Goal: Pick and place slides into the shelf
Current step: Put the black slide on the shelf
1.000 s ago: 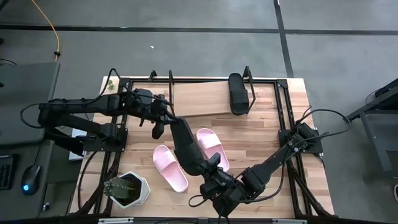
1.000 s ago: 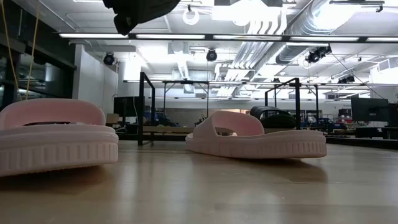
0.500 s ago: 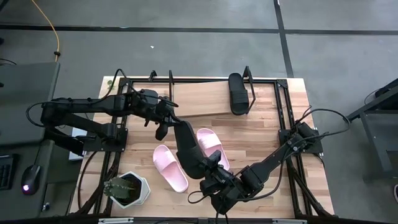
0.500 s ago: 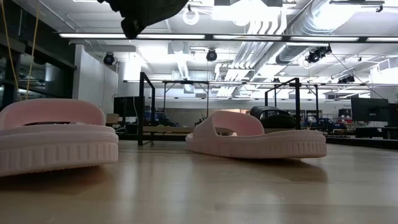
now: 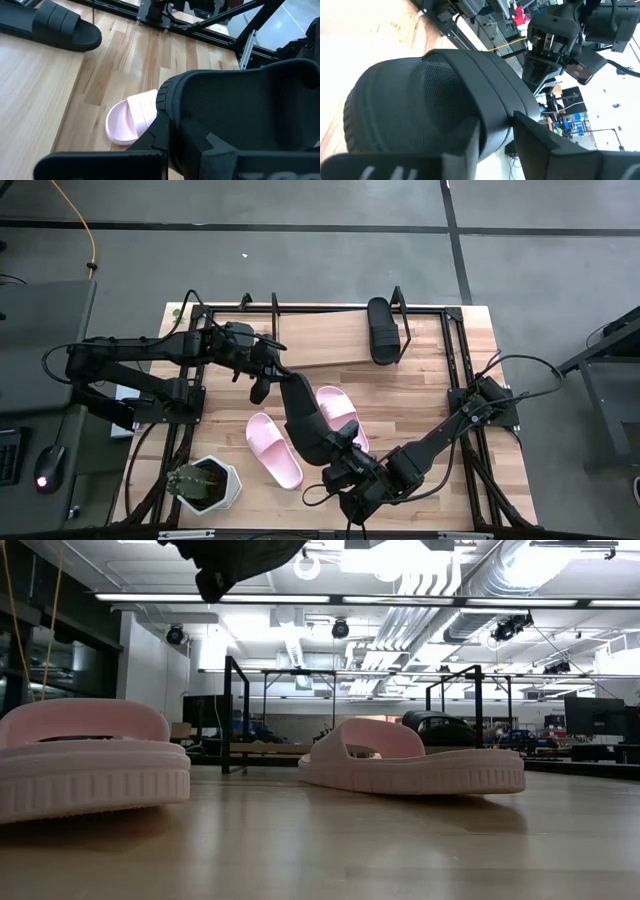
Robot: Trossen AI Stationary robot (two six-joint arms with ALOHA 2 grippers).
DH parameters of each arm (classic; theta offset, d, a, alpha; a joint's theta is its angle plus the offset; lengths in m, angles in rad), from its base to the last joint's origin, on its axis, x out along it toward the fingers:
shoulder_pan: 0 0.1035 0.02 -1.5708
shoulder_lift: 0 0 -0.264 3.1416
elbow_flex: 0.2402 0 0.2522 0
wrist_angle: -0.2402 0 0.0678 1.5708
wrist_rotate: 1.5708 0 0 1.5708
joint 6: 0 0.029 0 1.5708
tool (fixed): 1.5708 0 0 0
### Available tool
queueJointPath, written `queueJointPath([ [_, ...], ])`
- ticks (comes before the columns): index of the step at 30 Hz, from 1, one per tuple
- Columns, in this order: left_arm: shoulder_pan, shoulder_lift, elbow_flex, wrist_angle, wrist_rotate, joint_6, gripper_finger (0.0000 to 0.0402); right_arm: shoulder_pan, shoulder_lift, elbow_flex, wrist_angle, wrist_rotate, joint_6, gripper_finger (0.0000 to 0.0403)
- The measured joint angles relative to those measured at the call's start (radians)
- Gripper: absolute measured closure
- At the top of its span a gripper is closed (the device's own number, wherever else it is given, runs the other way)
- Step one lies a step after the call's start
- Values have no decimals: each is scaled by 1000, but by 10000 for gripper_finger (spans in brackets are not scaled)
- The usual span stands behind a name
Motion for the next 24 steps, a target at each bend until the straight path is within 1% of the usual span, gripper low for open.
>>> queueJointPath([
  [7,0,0,0,-1,0,-1,396,0,0,0,0,4,-1,393],
  [12,-1,0,0,-8,-16,0,395,-1,0,0,0,5,7,394],
  [14,-1,0,0,-8,-24,0,388,-1,0,0,-1,7,7,399],
  [20,-3,0,0,-17,-86,17,347,-3,0,0,-4,8,8,401],
  [23,-3,-2,0,-20,-145,33,328,-4,0,0,-6,-15,11,402],
  [24,-2,-2,0,-25,-167,33,323,-3,2,0,-2,-7,11,402],
])
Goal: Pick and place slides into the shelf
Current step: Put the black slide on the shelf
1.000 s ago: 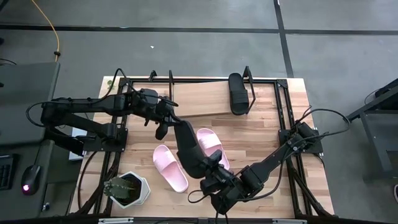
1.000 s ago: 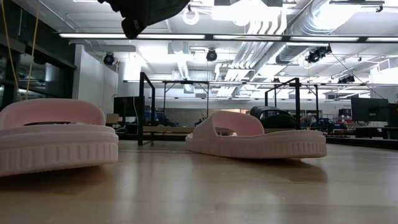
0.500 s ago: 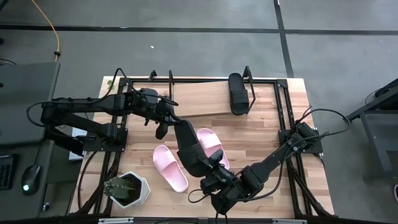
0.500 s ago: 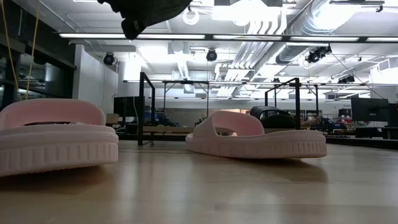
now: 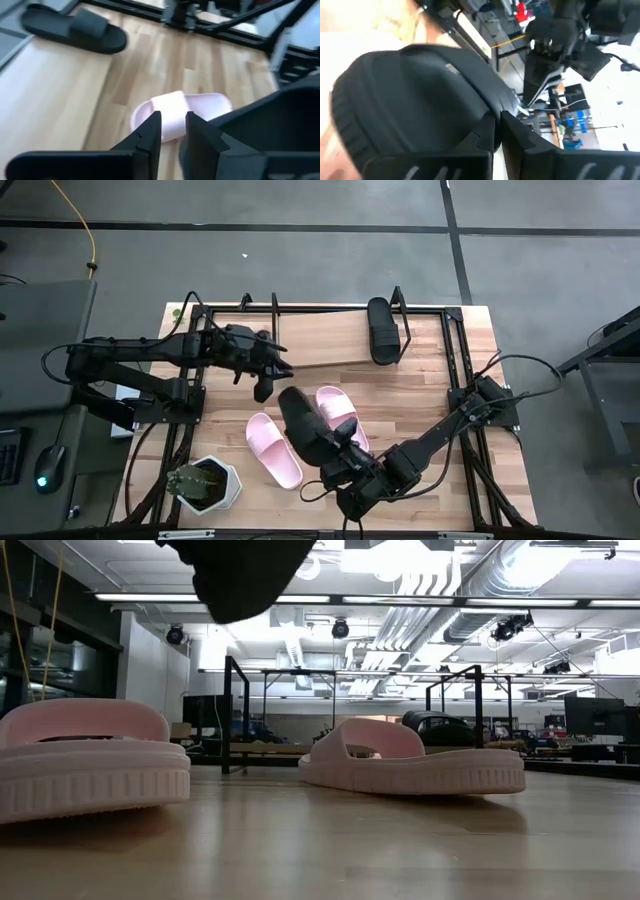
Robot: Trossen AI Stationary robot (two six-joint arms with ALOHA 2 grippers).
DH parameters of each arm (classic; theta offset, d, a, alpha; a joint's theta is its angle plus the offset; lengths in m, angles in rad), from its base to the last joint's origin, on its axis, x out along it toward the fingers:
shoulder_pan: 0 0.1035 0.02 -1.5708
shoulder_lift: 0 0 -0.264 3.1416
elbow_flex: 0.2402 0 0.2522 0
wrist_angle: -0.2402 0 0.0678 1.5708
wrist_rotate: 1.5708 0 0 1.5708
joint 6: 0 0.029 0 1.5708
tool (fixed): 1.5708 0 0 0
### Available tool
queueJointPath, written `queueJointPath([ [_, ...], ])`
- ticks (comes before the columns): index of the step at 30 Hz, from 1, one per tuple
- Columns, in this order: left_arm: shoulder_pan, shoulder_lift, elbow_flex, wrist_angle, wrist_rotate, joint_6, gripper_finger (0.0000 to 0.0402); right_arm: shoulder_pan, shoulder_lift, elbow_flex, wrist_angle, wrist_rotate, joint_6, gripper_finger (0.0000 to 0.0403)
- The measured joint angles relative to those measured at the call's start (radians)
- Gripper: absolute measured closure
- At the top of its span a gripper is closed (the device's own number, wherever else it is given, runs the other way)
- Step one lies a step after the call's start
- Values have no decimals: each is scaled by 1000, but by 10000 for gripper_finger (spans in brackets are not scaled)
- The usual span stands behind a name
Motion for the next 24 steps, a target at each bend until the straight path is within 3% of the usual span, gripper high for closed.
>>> queueJointPath([
  [13,1,-6,0,-133,-258,22,294,0,-1,0,-152,107,138,403],
  [24,2,-8,0,-157,-278,53,293,-54,-2,0,-413,137,451,403],
])
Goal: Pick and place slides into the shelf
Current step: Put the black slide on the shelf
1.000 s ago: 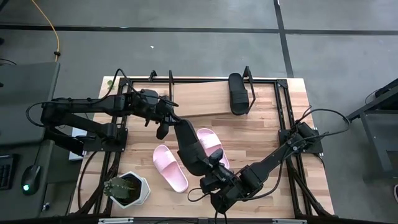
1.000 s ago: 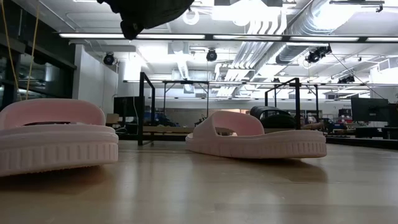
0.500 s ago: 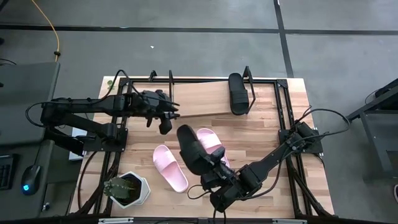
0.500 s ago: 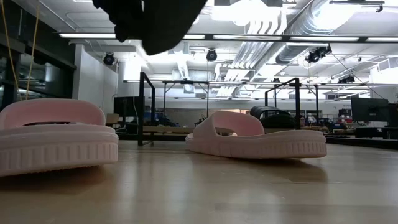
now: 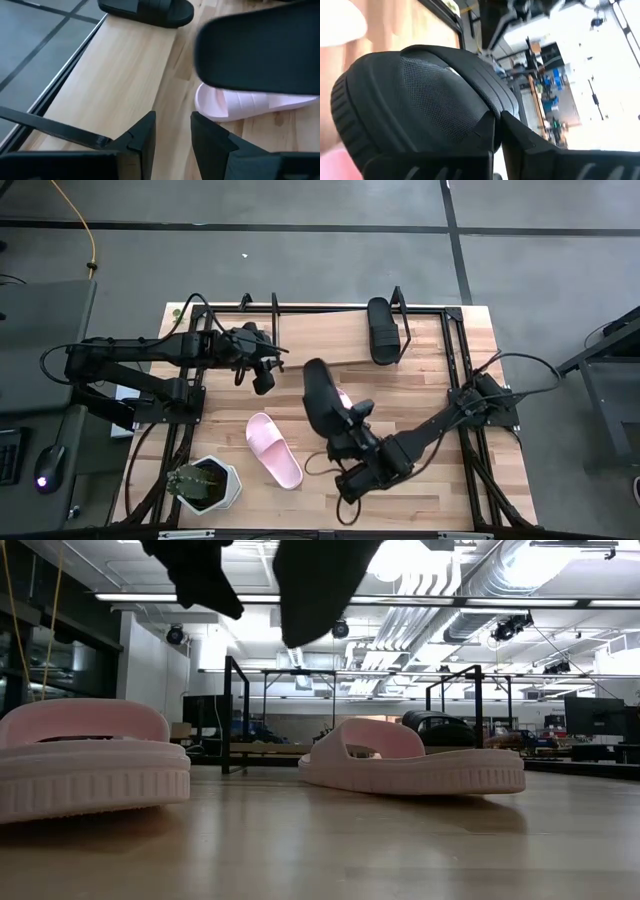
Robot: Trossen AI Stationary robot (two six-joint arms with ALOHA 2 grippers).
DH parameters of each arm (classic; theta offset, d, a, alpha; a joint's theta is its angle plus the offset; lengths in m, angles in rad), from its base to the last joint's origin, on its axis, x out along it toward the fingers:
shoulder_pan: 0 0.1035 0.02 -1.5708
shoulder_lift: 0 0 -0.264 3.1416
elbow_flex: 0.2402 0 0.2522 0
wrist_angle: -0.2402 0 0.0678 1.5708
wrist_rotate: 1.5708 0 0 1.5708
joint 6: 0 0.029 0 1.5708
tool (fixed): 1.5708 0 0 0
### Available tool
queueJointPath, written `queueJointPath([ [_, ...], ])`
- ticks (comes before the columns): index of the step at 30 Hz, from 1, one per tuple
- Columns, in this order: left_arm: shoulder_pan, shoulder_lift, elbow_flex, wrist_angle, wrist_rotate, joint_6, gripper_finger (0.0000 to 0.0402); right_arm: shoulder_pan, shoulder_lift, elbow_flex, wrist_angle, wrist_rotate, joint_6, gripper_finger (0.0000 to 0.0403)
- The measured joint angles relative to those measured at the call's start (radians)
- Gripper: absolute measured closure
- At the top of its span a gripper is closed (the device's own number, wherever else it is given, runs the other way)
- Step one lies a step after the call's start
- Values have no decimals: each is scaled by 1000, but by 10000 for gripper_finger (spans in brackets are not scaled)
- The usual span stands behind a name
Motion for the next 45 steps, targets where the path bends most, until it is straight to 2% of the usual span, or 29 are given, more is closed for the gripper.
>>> queueJointPath([
  [4,0,0,0,28,54,33,293,-13,0,0,-145,26,158,403],
  [10,0,-1,-33,168,229,98,293,-9,-1,0,-433,112,506,403],
  [20,0,-1,-166,416,494,126,293,19,-58,-80,-426,169,586,403],
  [27,-1,-1,-228,490,581,118,293,5,-152,-227,-427,181,692,403],
  [34,-49,-1,-233,541,592,134,293,-20,-289,-424,-413,184,802,403],
  [38,-113,-1,-233,588,590,151,293,-38,-349,-501,-345,185,779,403],
  [45,-214,0,-233,596,503,185,293,-77,-410,-605,-257,187,750,403],
])
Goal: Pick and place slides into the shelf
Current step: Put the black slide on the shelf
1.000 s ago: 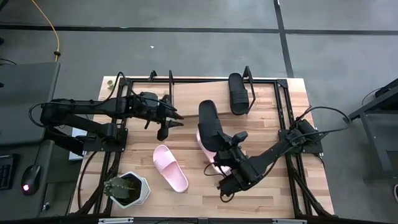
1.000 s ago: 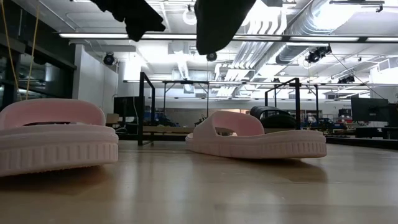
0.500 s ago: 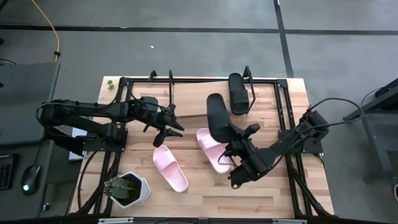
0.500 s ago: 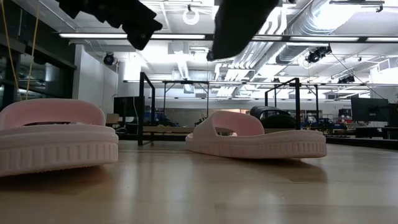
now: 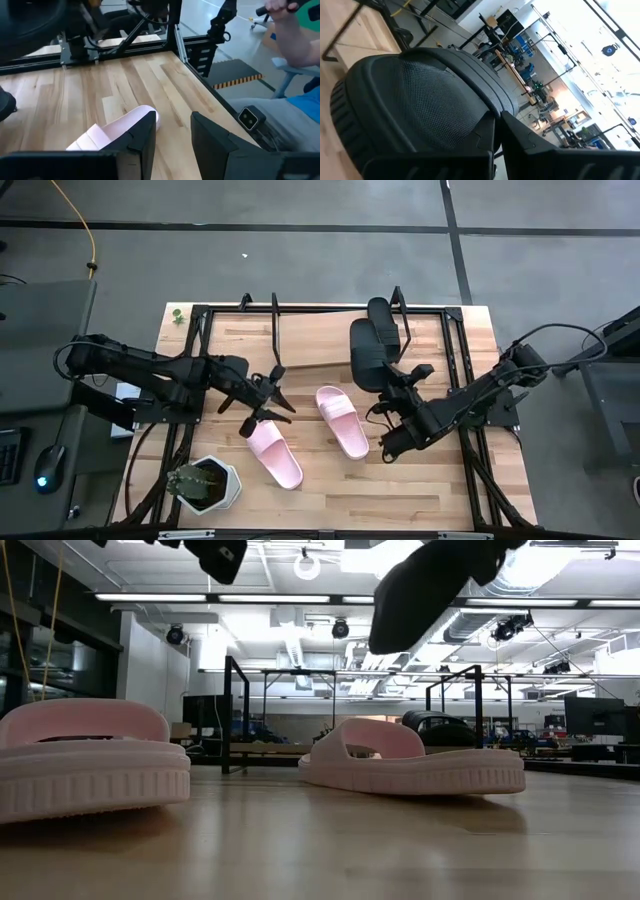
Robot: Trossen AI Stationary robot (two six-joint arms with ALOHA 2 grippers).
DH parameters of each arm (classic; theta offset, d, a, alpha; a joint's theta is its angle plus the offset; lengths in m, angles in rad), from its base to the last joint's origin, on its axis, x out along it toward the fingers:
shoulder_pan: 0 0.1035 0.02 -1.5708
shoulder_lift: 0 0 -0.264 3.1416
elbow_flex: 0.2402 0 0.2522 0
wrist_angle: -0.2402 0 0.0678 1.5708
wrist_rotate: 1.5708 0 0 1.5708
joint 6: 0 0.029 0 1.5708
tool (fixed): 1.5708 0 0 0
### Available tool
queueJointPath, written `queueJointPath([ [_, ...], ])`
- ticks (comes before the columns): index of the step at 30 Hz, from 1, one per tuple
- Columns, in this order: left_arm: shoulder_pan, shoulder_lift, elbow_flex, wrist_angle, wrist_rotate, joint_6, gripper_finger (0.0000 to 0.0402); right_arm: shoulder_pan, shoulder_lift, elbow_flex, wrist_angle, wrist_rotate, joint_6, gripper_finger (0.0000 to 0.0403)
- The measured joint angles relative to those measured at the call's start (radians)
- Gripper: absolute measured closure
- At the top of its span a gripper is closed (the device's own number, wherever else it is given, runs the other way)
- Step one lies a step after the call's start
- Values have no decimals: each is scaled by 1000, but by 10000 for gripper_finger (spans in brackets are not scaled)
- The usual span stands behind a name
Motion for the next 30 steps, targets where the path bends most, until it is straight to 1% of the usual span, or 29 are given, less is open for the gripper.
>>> queueJointPath([
  [4,-18,0,0,-1,-10,-6,293,-27,-22,-33,27,8,-1,403],
  [9,-15,0,0,-8,-15,-7,293,-62,-28,-37,32,42,-4,403],
  [18,-15,0,0,-9,-18,-1,293,-148,-49,-37,30,40,-85,403],
  [21,-15,0,0,-9,-18,1,293,-166,-76,-23,29,33,-151,403],
  [25,-15,0,0,-9,-19,7,293,-176,-122,43,48,2,-261,403],
  [27,-15,0,0,-9,-20,16,293,-175,-140,79,96,-29,-367,403],
  [30,-15,0,0,-9,-21,17,293,-175,-165,126,235,-89,-595,403],
])
